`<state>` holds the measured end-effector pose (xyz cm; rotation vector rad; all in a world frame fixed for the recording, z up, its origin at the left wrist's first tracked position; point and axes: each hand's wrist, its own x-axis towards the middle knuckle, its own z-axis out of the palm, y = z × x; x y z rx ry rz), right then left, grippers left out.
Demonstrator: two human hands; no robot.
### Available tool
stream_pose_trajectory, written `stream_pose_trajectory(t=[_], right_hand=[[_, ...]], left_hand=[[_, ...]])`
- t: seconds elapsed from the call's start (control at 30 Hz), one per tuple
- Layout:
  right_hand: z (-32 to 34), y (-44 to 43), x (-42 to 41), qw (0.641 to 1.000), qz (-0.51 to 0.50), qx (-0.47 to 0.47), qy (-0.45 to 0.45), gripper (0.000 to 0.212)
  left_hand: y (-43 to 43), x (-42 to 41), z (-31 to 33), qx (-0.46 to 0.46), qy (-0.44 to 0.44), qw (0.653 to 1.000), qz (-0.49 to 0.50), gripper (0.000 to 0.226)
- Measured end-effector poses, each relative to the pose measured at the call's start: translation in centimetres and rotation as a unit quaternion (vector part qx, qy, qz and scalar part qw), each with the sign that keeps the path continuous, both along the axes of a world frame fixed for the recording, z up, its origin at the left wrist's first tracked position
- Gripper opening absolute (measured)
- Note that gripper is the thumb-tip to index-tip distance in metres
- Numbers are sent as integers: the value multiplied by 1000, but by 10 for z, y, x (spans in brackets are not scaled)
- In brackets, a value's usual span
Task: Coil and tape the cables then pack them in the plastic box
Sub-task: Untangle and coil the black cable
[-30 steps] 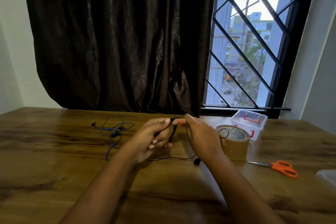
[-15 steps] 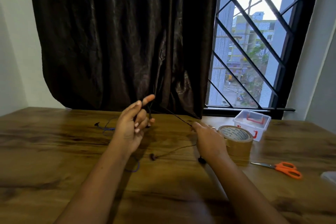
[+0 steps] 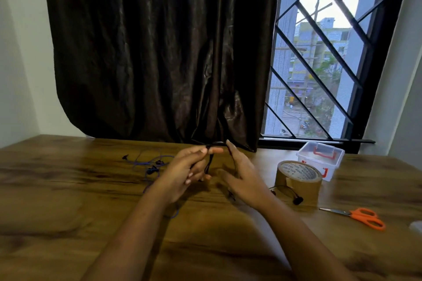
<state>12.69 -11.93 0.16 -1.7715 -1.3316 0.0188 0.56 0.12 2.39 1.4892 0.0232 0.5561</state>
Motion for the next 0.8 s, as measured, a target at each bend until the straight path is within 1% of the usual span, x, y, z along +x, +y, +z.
stream_pose_trajectory(t=[0.07,0.13,0.2,0.3,0.37,0.47,0.57,0.67,0.73,0.8], right_hand=[[0,3,-10,996,24,78,48,54],[-1,4,-12,988,12,137,65,31],[-2,4,-11,982,-5,168,84,23],[-3,5,-11,981,-20,181,71,17],[-3,6,-13,980,-19,186,70,11],[-2,6,-13,976,-21,201,76,8],[-1,6,-12,975,-21,210,75,14],[-1,7,-9,977,-54,201,54,19],[-1,8,-7,979,-72,183,60,18],[-2,8,-5,981,-67,167,70,17]], left_hand=[[-4,0,0,14,22,1000,-7,35],[-6,-1,1,13,28,1000,-4,35],[-7,-1,3,-13,17,1000,-10,36],[-6,-2,4,-68,-9,997,-31,36],[-6,-1,4,-75,-13,997,-26,36],[-4,-1,3,-62,-7,998,2,35],[-3,0,1,-31,9,999,29,35],[-3,1,-1,-8,22,998,52,34],[-3,2,-2,0,29,997,65,34],[-3,3,-2,7,34,996,79,34]])
